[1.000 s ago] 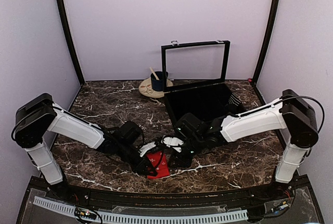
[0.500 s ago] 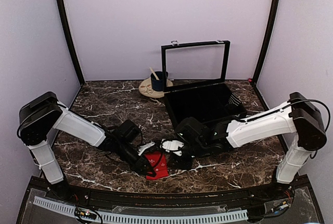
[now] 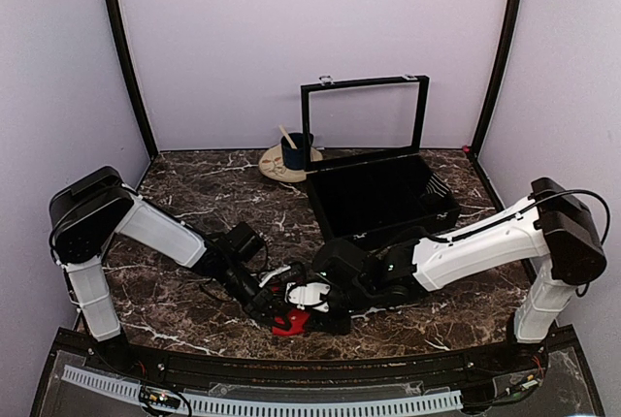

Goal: Roll the socks
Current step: Roll the sock at the center of the board.

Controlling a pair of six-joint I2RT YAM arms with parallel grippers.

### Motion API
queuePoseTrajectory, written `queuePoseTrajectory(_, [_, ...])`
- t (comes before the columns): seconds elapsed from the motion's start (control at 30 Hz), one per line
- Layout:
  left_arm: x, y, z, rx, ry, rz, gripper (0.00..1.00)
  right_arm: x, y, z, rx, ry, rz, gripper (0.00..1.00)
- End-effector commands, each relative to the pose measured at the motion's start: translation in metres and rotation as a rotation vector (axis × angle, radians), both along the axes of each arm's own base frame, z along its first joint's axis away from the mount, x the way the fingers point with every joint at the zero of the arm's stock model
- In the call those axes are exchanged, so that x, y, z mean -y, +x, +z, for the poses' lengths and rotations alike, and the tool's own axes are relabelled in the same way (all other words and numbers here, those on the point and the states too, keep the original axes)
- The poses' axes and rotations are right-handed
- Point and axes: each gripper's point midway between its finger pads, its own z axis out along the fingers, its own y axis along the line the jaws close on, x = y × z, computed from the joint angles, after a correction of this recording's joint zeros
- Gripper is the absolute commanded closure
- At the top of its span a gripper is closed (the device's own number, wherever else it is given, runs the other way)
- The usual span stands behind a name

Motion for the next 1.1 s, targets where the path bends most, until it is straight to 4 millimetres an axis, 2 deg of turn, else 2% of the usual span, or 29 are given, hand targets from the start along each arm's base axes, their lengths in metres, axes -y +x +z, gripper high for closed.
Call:
queuePoseTrajectory(0.0, [-0.022,-0.013,-0.028,-0.060,0.138,-0.007,1.00,-0.011,-0.002,-0.001,0.044,-0.005,0.043,0.61])
queuePoseTrajectory(0.73, [-0.021,-0.013,-0.027,-0.123,0.124,-0.006,1.00,-0.011,-0.008,-0.033,0.052,-0.098,0.138,0.62])
queuePoseTrajectory(0.87, [-0.021,-0.013,-0.027,-0.127,0.125,-0.006,1.00,-0.012,-0.008,-0.037,0.049,-0.107,0.139,0.68])
queuePoseTrajectory(1.07, [-0.021,-0.012,-0.028,-0.144,0.129,0.005,1.00,-0.010,-0.009,-0.042,0.036,-0.124,0.135,0.84])
